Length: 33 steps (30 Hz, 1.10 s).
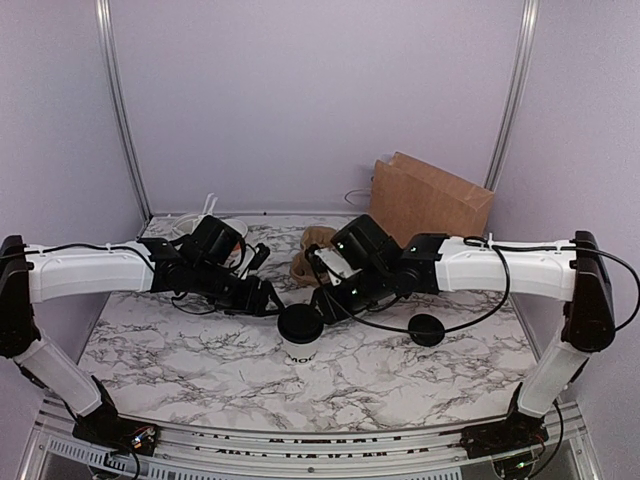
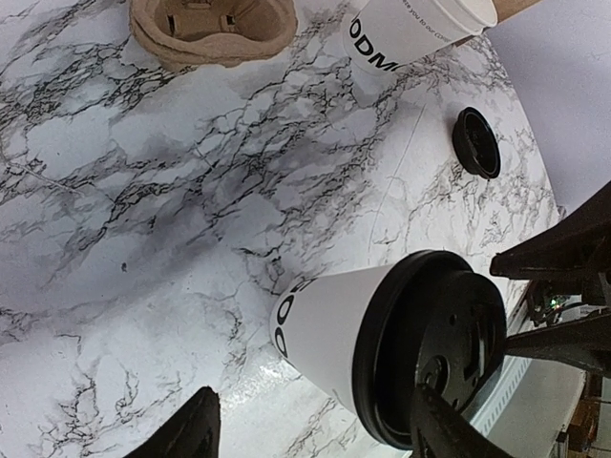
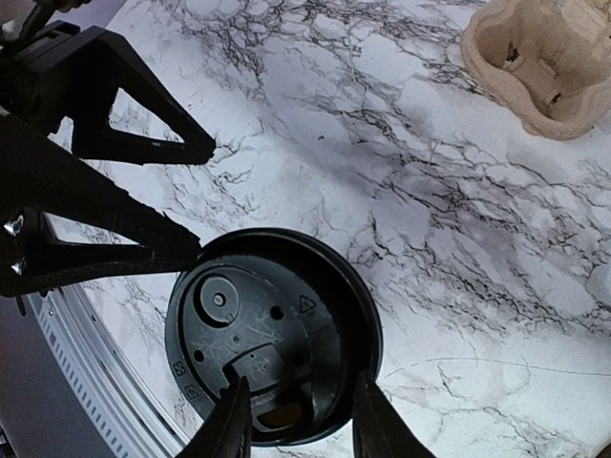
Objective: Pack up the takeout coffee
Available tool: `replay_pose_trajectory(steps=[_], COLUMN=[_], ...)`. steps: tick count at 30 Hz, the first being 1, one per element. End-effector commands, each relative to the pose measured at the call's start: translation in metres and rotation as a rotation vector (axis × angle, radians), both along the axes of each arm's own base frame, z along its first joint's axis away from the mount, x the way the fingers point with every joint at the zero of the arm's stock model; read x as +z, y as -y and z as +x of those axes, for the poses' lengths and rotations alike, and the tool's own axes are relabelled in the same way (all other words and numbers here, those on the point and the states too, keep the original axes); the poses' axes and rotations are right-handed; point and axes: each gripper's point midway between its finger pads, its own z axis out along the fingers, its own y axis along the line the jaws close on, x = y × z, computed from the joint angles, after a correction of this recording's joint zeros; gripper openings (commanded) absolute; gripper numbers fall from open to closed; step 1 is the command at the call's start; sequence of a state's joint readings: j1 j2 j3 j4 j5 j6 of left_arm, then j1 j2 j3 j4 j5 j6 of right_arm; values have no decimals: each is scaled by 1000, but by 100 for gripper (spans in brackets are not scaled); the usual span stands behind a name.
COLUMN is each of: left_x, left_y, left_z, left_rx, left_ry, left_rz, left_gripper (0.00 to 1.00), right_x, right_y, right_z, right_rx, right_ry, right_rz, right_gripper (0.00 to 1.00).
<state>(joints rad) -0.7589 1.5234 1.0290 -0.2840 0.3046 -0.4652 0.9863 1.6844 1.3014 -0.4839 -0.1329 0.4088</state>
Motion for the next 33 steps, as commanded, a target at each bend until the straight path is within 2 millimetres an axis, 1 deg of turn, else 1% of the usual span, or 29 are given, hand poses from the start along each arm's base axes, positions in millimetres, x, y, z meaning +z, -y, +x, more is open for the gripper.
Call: replay_pose_trajectory(steps=[1,21,24,28,33], left_x=[-9,-31,-29,-23,-15], left_y=[1,-6,-5,-3,2], left_z=[0,-4,-4,-2,-1], left_rx=[-4,11,11,10,2], left_ry=[-16,-45,-44,-34,-26], left_rz=[-7,33,29,15,-5], left_gripper=[69,68,68,68,67], right_x=[14,6,5,5,17], right_y=[-11,-14,-14,-13,-12], right_z=[0,0,0,1,5], right_rx=[8,14,14,5,-13], right_ry=[14,7,5,9,33], right_rz=[22,4,1,-2,20], right_gripper=[34,33,33,33,33])
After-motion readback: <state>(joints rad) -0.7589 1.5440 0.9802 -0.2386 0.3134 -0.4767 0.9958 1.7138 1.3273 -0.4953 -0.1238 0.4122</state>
